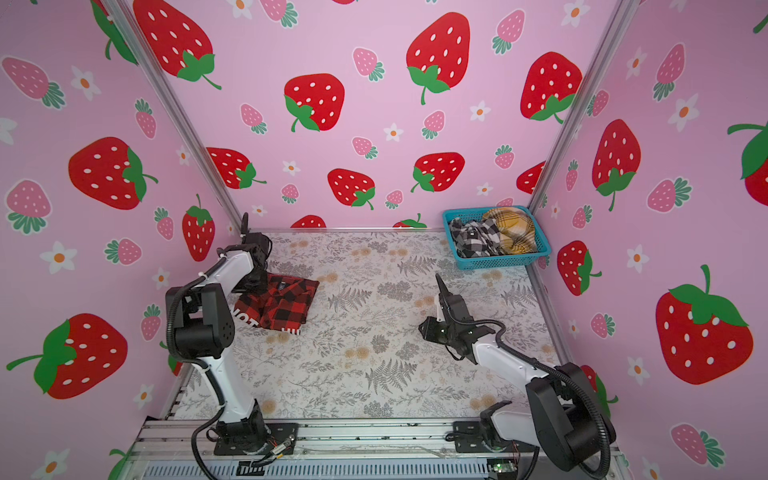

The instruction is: Fold and stack the long sleeve shirts

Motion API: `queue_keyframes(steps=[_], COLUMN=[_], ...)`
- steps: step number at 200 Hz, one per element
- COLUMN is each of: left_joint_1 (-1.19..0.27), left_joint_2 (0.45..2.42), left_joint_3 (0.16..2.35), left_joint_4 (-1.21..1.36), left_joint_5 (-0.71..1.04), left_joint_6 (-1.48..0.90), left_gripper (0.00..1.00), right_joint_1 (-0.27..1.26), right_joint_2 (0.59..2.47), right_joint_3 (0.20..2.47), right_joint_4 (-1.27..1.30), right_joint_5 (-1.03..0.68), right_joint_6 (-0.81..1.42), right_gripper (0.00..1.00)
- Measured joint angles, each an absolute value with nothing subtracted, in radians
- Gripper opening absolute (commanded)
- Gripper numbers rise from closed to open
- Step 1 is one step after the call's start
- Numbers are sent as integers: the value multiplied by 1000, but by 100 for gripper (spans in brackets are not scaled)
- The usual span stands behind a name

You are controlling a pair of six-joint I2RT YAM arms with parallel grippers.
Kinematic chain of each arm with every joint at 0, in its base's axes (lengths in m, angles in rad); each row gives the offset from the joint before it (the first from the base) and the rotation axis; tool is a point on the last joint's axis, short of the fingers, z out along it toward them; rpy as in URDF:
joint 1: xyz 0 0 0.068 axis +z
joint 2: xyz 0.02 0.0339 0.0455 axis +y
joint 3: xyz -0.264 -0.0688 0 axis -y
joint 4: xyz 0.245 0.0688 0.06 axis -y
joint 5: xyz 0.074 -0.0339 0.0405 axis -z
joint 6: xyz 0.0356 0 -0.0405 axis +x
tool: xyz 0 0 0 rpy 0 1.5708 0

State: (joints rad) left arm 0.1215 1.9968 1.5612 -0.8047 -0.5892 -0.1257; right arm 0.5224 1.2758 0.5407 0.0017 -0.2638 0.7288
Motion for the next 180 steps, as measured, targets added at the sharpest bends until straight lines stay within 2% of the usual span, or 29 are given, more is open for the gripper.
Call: queue_keyframes(steps=[83, 85, 97, 103, 110, 123, 144, 180], left_joint_1=[241, 241, 240, 241, 241, 241, 244, 251], left_joint_2=[2138, 2144, 2170, 2184, 2197, 2203, 2192, 2090], left_joint_3=[1713, 1716, 1739, 1751, 1761, 1765, 1765, 1731], left_joint_4=[-797, -799, -814, -820, -822, -828, -850, -881], left_joint_5=[-651, -652, -656, -662, -671, -678, -689, -678], left_joint_6=[-100, -101, -104, -108, -115, -133, -161, -223], left_gripper=[0, 3, 35, 45, 51, 57, 64, 63], right_joint_1=[524, 524, 525, 525, 525, 528, 528, 528], right_joint_2=[1371, 1372, 1382, 1384, 1385, 1385, 1379, 1330], right_joint_3=[540, 541, 557, 567, 580, 607, 646, 696], right_joint_4=[29, 29, 27, 25, 20, 11, -14, -83], right_joint_5=[-284, -284, -284, -284, -284, -282, -271, -239], right_joint_6=[713, 713, 711, 709, 706, 701, 696, 686], right_gripper=[24, 24, 30, 34, 39, 46, 51, 56])
